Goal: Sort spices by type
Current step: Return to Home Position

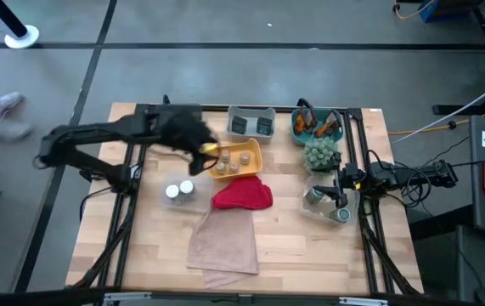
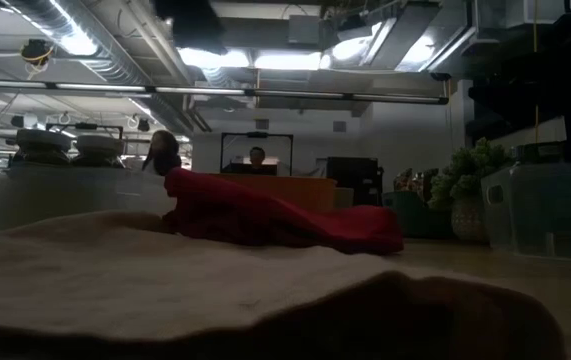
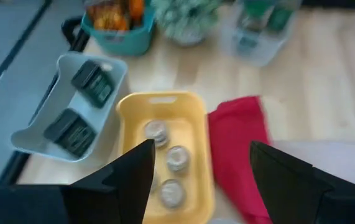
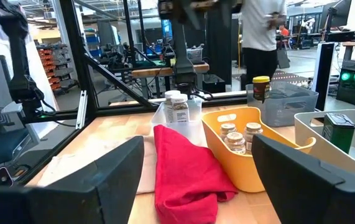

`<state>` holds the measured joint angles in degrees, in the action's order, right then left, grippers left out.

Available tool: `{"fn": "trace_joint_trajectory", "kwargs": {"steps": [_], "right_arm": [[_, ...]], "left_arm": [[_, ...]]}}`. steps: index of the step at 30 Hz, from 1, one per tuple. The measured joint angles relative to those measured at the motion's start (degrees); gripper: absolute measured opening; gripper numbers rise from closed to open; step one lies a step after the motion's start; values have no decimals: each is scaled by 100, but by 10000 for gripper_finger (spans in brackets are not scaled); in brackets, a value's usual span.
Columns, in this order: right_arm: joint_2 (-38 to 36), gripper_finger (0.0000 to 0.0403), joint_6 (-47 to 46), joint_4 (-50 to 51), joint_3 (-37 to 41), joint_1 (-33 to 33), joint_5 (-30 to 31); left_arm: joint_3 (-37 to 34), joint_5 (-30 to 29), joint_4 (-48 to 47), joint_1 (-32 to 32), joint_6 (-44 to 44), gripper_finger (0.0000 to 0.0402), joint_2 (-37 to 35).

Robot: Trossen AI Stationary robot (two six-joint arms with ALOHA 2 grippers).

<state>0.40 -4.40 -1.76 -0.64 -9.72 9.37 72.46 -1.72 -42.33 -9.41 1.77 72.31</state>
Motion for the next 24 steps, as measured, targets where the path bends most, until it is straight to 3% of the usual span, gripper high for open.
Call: {"fn": "trace_joint_trajectory", "kwargs": {"steps": [6,12,17,24], "right_arm": [[-1,298,22,2,0,0,0],[-1,298,33,-98,2,-1,6],[-1,298,37,-109,2,0,7],[-1,298,37,-112,2,0,7]], "left_arm": [[-2352,0,1708,501,-477,244,-1799],[-4182,0,3179,699,-760,244,-3267],[-5134,-64,3566,702,-875,244,-4390],[-5928,-240,3552,702,-901,244,-5879]]}}
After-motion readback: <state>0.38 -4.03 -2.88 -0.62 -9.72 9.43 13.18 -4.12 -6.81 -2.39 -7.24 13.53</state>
